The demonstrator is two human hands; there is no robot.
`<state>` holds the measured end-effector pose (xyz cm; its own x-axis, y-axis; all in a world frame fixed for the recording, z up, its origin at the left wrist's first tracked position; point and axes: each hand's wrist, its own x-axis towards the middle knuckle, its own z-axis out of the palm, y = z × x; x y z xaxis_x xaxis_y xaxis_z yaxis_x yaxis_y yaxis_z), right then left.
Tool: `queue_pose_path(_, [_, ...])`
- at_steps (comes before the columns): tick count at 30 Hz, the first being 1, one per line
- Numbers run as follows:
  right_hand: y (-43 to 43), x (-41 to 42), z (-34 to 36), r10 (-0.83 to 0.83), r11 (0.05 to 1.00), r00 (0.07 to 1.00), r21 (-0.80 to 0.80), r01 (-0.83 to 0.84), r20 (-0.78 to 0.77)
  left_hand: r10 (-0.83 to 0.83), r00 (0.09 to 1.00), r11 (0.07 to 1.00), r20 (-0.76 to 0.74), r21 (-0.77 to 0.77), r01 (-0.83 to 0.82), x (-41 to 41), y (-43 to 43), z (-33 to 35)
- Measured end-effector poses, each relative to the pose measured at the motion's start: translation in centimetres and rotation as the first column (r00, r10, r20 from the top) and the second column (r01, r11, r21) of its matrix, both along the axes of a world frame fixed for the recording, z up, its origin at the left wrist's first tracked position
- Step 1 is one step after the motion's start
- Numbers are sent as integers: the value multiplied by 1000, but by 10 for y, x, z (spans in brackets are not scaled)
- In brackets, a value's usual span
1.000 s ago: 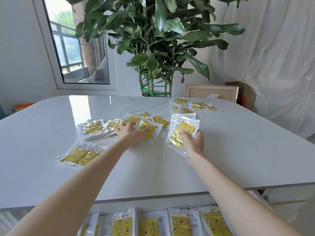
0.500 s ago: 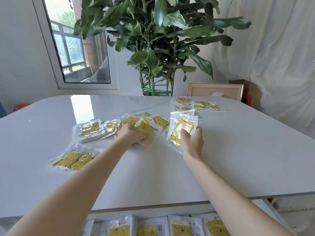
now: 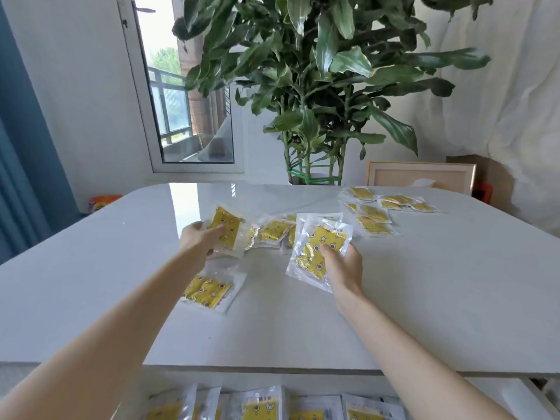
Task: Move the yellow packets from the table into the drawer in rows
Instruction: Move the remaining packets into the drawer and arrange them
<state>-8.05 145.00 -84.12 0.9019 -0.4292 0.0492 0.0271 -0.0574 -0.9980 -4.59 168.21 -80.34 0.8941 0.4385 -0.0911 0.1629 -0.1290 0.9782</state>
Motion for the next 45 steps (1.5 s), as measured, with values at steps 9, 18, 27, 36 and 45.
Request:
queue_pose_path(9, [36, 19, 0, 58, 994, 998, -88, -57, 4, 105, 975, 986, -195, 145, -77, 66, 49, -49])
queue_pose_path(18, [38, 26, 0, 44, 993, 999, -110, -44, -5, 138, 975, 975, -176, 198, -103, 70, 38, -48])
queue_pose_path(27, [37, 24, 0, 33, 996, 999, -84, -34, -9, 203, 979, 926, -32, 331, -181, 34, 11, -27])
queue_pose_path(36, [35, 25, 1, 51, 997, 998, -55, -52, -24, 166, 986, 972, -19, 173, -160, 34, 6, -13])
queue_pose_path(45, [25, 16, 7, 134, 983, 983, 144, -116, -126, 71, 973, 997, 221, -34, -65, -3, -25, 22])
